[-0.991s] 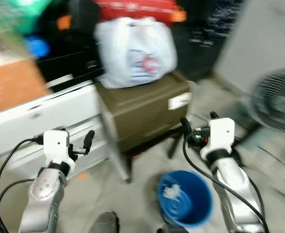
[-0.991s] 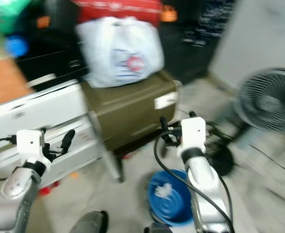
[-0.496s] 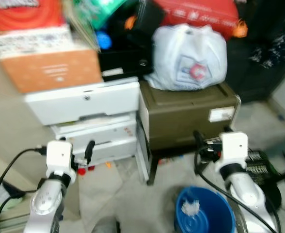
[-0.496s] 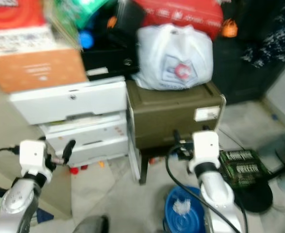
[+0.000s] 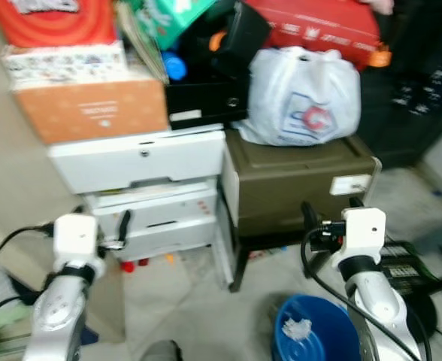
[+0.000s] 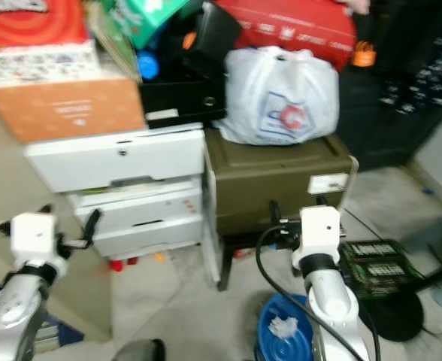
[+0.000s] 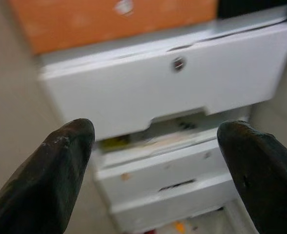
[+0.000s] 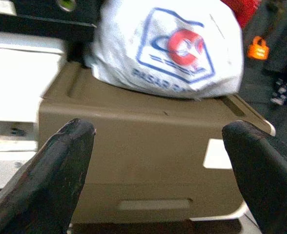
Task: Clean up the room
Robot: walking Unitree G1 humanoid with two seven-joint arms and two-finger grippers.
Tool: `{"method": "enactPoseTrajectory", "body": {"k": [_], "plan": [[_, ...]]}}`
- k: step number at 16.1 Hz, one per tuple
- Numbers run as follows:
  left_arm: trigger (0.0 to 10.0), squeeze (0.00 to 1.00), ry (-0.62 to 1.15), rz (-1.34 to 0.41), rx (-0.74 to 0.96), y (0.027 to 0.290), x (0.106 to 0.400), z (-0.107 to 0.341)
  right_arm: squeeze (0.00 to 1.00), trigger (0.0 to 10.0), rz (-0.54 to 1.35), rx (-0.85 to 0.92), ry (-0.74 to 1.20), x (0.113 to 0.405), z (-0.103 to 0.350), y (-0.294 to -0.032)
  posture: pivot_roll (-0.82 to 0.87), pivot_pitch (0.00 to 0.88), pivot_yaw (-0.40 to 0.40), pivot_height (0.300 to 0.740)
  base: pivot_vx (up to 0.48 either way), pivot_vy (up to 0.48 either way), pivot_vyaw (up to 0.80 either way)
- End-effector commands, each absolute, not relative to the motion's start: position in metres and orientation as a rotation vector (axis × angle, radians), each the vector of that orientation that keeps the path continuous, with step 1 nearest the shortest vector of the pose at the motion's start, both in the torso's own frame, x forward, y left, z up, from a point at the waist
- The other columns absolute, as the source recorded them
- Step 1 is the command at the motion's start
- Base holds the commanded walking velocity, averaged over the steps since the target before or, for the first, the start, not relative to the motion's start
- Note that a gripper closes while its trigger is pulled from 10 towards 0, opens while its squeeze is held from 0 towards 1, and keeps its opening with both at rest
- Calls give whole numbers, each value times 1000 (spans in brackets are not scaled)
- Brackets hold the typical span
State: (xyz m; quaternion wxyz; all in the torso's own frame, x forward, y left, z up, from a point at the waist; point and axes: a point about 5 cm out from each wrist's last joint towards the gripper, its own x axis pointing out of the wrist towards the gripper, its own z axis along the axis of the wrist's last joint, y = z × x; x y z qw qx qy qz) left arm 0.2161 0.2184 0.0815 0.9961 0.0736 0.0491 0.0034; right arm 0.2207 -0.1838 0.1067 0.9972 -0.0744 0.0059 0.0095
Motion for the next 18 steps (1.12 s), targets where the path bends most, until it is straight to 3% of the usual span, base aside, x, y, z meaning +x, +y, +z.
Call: {"method": "enactPoseTrajectory", "body": {"k": [1, 8, 18], "plan": [[10000, 0, 101, -25, 146, 216, 214, 80, 0, 10000, 2, -157, 0, 218, 110, -187, -77, 10, -13, 740, 0, 0, 800], [10000, 0, 108, -129, 139, 203, 199, 83, 0, 10000, -33, -152, 16, 211, 111, -193, -59, 64, -14, 740, 0, 0, 800], [10000, 0, 89, -100, 145, 200, 200, 87, 0, 10000, -8, -165, 1, 223, 116, -194, -43, 51, -37, 740, 0, 0, 800]]}}
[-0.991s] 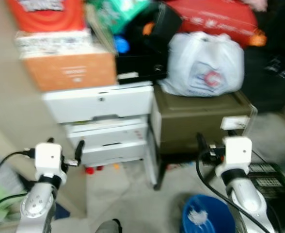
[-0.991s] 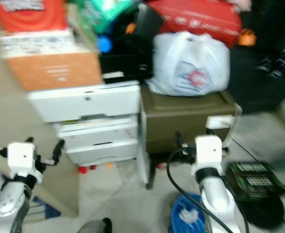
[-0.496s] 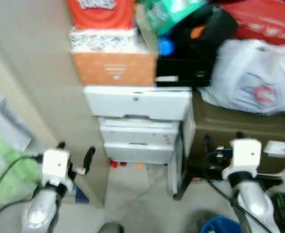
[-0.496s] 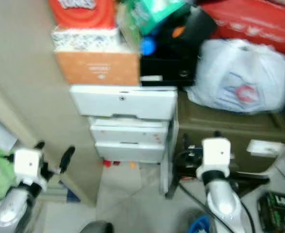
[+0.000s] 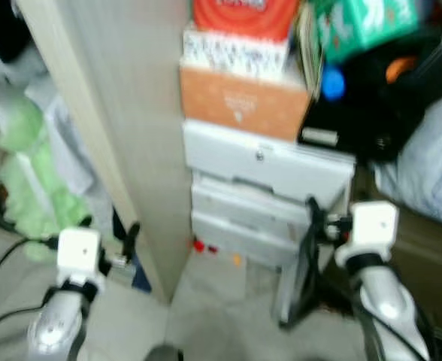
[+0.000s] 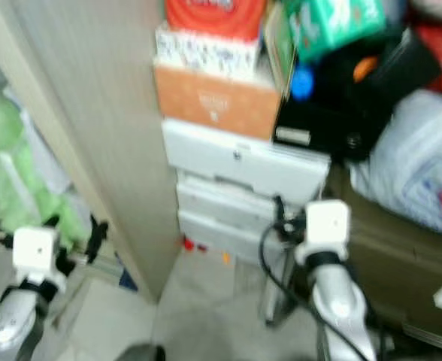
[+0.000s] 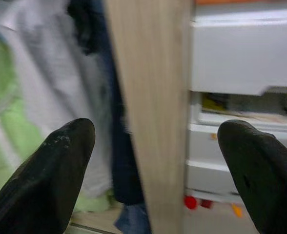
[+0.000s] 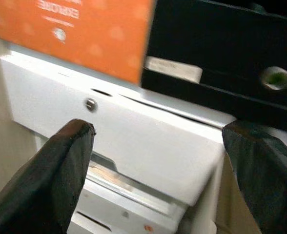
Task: Clean up the room
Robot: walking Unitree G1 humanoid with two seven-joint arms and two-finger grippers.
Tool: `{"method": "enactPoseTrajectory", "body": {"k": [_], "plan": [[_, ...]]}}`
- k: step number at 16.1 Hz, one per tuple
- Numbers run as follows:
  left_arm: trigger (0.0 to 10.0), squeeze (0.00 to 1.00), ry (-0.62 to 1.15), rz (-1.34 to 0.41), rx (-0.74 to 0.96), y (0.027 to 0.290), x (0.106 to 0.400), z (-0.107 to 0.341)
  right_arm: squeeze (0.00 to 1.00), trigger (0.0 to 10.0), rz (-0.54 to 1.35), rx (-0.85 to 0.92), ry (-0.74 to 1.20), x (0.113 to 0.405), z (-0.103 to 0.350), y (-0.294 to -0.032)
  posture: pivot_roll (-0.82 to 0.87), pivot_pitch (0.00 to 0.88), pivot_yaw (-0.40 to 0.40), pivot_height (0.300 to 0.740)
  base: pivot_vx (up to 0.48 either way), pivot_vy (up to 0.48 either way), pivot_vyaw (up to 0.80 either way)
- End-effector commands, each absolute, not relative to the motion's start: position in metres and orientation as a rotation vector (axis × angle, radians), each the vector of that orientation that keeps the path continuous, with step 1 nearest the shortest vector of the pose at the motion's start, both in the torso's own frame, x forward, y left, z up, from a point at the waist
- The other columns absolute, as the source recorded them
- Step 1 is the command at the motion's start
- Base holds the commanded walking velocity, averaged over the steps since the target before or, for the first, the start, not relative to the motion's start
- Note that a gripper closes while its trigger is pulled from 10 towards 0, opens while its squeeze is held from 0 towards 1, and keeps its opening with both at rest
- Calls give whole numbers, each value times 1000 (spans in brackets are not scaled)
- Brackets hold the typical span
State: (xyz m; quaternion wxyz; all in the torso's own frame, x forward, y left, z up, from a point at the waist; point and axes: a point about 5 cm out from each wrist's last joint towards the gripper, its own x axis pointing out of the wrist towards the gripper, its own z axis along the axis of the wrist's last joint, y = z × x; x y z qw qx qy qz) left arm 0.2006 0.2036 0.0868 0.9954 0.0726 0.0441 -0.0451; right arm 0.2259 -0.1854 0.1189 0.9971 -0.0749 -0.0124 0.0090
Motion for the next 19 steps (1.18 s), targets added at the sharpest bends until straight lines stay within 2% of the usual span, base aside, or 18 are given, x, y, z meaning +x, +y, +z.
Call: {"method": "enactPoseTrajectory", "body": {"k": [1, 6, 19], "plan": [[10000, 0, 95, -72, 151, 203, 200, 85, 0, 10000, -5, -157, 3, 223, 115, -194, -41, 43, -41, 740, 0, 0, 800], [10000, 0, 111, -39, 160, 207, 198, 80, 0, 10000, 48, -119, 27, 213, 107, -187, -41, 38, -44, 740, 0, 0, 800], [10000, 0, 129, -57, 154, 210, 199, 79, 0, 10000, 63, -122, 31, 213, 108, -185, -41, 59, -42, 740, 0, 0, 800]]}}
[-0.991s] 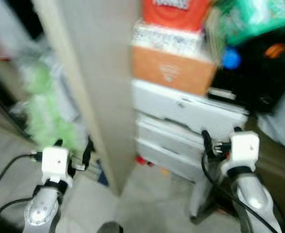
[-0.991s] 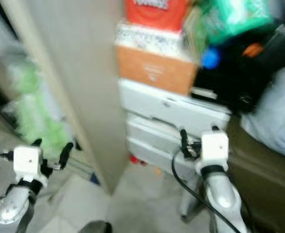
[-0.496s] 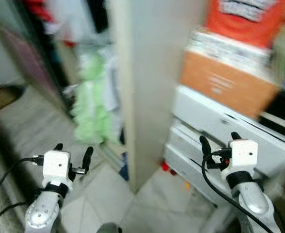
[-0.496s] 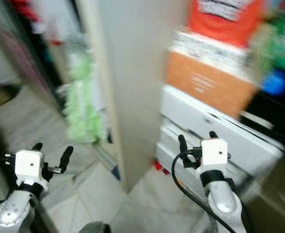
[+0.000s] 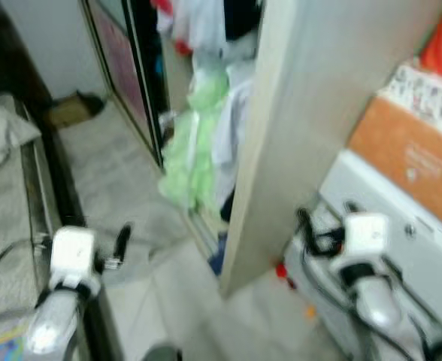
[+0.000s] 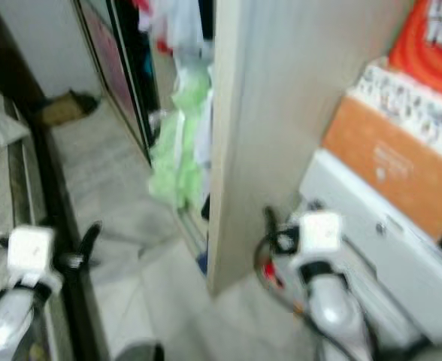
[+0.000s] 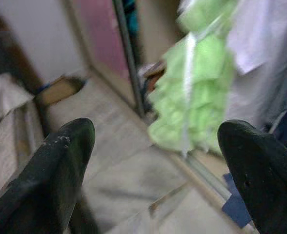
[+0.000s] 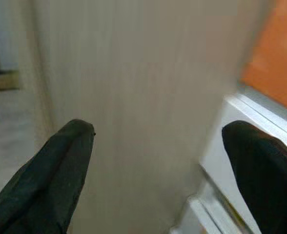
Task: Clean up the room
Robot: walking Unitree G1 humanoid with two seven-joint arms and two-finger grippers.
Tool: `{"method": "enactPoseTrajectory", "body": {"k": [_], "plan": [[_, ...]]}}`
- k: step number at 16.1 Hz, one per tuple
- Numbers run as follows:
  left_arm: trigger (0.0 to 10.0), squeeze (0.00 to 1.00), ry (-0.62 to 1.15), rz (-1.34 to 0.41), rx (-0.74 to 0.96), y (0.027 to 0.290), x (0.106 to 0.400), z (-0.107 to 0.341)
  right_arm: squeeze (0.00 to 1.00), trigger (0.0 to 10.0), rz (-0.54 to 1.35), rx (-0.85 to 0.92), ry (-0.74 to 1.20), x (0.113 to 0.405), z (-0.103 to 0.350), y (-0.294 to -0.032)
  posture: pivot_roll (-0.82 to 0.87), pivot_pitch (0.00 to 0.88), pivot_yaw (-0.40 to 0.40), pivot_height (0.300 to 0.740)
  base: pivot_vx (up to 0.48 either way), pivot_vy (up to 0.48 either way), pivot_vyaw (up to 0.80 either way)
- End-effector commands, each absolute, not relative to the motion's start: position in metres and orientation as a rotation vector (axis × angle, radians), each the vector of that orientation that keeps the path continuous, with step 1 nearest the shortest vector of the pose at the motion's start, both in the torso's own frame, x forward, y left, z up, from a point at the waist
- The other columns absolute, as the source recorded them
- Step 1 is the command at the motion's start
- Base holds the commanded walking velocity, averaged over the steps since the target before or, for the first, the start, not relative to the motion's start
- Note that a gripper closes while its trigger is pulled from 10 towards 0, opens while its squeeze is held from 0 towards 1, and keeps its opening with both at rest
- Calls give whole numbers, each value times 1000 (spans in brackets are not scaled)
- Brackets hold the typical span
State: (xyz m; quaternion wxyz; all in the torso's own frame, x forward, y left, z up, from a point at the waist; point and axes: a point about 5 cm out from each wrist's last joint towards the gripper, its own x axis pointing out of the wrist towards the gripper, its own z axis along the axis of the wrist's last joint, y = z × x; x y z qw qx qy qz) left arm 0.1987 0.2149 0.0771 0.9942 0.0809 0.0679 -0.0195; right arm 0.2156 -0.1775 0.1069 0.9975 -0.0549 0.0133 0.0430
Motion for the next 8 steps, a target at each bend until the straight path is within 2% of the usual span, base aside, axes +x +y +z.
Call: {"method": "enactPoseTrajectory", "body": {"k": [1, 8], "plan": [[10000, 0, 132, -55, 147, 210, 199, 78, 0, 10000, 62, -122, 32, 213, 108, -185, -40, 60, -43, 740, 0, 0, 800], [10000, 0, 135, -56, 139, 208, 200, 78, 0, 10000, 70, -114, 32, 217, 108, -184, -42, 63, -46, 740, 0, 0, 800]]}}
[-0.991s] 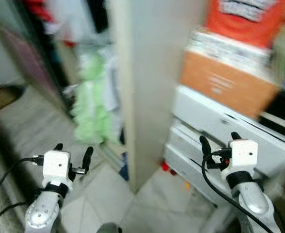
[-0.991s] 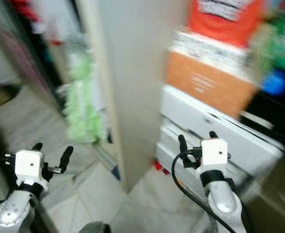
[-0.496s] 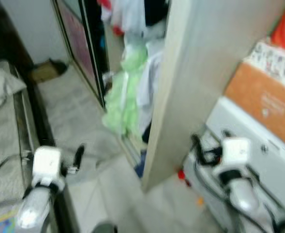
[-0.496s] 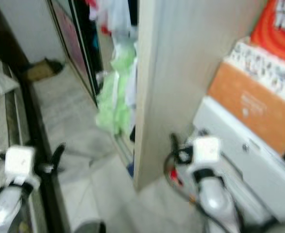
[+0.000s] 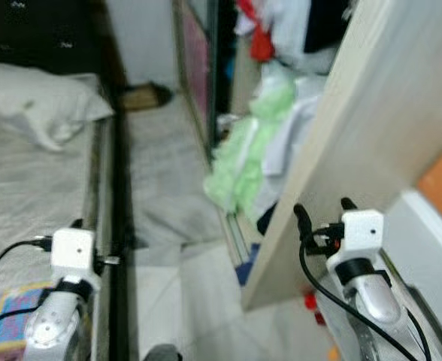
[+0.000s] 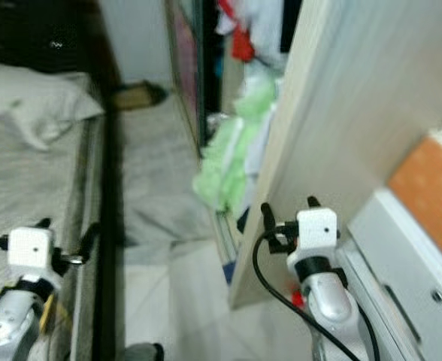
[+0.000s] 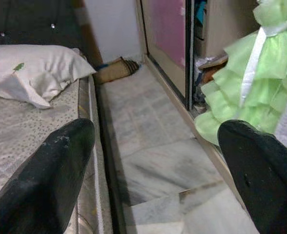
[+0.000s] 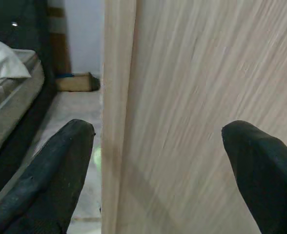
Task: Clean up the room
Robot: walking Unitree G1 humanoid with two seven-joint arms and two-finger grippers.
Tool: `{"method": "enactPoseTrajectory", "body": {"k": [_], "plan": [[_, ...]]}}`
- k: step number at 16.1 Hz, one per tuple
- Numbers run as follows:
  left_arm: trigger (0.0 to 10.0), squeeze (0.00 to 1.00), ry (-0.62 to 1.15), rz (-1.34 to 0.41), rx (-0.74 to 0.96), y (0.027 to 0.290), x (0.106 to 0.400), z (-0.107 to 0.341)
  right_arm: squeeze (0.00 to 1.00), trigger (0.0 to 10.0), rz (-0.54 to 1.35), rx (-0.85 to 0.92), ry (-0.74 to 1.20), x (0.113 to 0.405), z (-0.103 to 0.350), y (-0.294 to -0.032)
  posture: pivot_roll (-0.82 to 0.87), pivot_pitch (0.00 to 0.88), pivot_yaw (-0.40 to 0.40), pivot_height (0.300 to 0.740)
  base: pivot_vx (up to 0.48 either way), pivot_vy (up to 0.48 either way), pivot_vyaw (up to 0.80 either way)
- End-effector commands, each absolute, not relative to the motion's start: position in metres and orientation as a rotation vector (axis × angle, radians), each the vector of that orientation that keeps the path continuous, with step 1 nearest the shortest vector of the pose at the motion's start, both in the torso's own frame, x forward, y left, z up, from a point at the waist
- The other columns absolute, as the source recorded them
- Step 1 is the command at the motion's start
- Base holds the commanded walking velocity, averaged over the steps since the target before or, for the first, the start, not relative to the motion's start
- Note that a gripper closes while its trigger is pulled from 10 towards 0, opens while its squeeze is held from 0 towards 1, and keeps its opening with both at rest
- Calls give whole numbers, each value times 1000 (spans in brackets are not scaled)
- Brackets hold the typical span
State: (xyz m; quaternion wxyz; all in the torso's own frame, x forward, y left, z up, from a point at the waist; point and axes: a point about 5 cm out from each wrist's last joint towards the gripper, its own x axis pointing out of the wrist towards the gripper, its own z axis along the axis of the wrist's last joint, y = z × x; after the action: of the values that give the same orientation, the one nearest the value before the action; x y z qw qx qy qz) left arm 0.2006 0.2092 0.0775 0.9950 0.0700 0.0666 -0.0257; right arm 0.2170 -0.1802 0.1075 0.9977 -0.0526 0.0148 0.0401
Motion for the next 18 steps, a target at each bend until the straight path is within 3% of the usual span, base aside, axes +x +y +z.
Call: {"method": "enactPoseTrajectory", "body": {"k": [1, 5, 9, 15, 18], "plan": [[10000, 0, 138, -78, 126, 206, 198, 78, 0, 10000, 80, -112, 42, 212, 107, -185, -41, 64, -48, 740, 0, 0, 800], [10000, 0, 159, -130, 111, 202, 191, 75, 0, 10000, 295, -72, 212, 175, 84, -191, -44, 69, -48, 740, 0, 0, 797], [10000, 0, 159, -143, 112, 200, 194, 75, 0, 10000, 424, -47, 289, 168, 75, -187, -48, 67, -44, 740, 0, 0, 567], [10000, 0, 156, -136, 120, 200, 194, 77, 0, 10000, 532, -28, 255, 194, 77, -174, -23, 64, -50, 740, 0, 0, 760], [10000, 0, 154, -129, 118, 199, 195, 76, 0, 10000, 470, -59, 145, 219, 94, -173, -22, 58, -54, 740, 0, 0, 800]]}}
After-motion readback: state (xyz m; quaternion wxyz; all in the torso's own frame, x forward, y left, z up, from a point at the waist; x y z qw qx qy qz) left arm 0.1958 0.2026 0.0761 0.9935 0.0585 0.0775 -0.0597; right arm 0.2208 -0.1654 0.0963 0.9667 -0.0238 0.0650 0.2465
